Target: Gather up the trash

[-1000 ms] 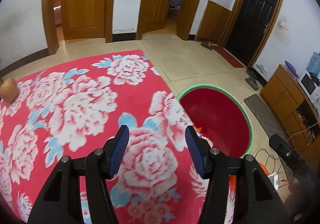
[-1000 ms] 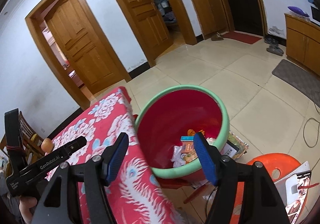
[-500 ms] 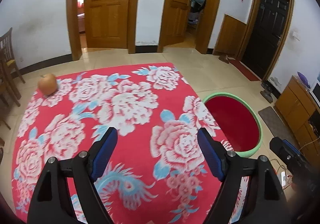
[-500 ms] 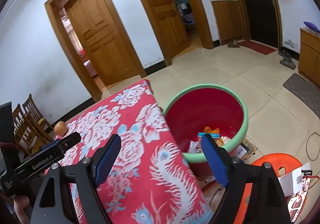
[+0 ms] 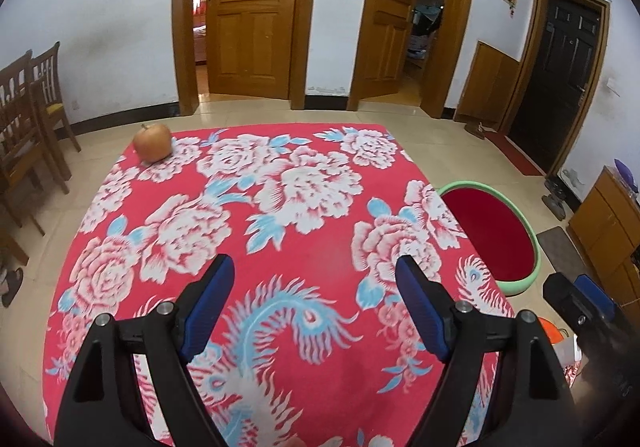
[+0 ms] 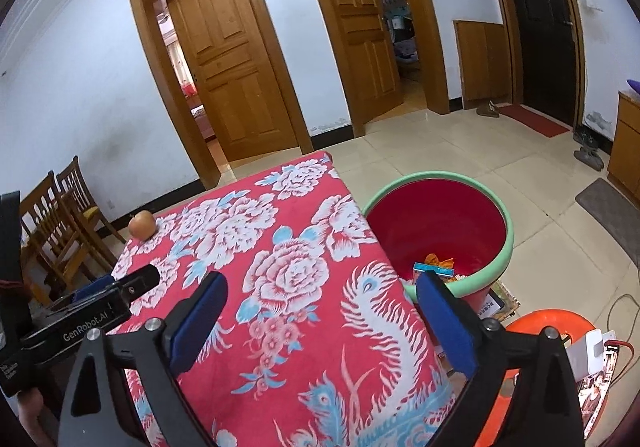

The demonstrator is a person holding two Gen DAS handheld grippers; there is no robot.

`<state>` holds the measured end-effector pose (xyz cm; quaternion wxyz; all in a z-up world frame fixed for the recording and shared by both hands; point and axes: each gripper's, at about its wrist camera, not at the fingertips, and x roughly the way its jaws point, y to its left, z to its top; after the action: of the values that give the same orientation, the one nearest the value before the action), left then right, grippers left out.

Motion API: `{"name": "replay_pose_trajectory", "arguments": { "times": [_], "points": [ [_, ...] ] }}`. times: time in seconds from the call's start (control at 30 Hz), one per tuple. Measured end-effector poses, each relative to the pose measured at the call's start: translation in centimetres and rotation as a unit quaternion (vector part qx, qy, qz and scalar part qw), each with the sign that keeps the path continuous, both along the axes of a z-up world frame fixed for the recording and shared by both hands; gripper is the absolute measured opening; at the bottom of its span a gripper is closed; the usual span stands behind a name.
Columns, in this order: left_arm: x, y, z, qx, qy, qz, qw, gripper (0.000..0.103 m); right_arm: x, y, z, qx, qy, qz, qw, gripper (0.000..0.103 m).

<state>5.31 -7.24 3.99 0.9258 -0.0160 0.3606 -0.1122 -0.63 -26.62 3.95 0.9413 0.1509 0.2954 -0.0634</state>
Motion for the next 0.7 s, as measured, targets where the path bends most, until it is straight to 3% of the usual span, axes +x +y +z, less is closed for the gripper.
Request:
{"name": "replay_pose_trajectory", "arguments": {
  "times": [0.7],
  "points": [
    [-1.5,1.5,-0.9,0.01,-0.006,0.032,0.9994,0.082,-1.0,2.0,-0.9,-0.016,0.008,0.016,1.0,0.098]
  ]
}}
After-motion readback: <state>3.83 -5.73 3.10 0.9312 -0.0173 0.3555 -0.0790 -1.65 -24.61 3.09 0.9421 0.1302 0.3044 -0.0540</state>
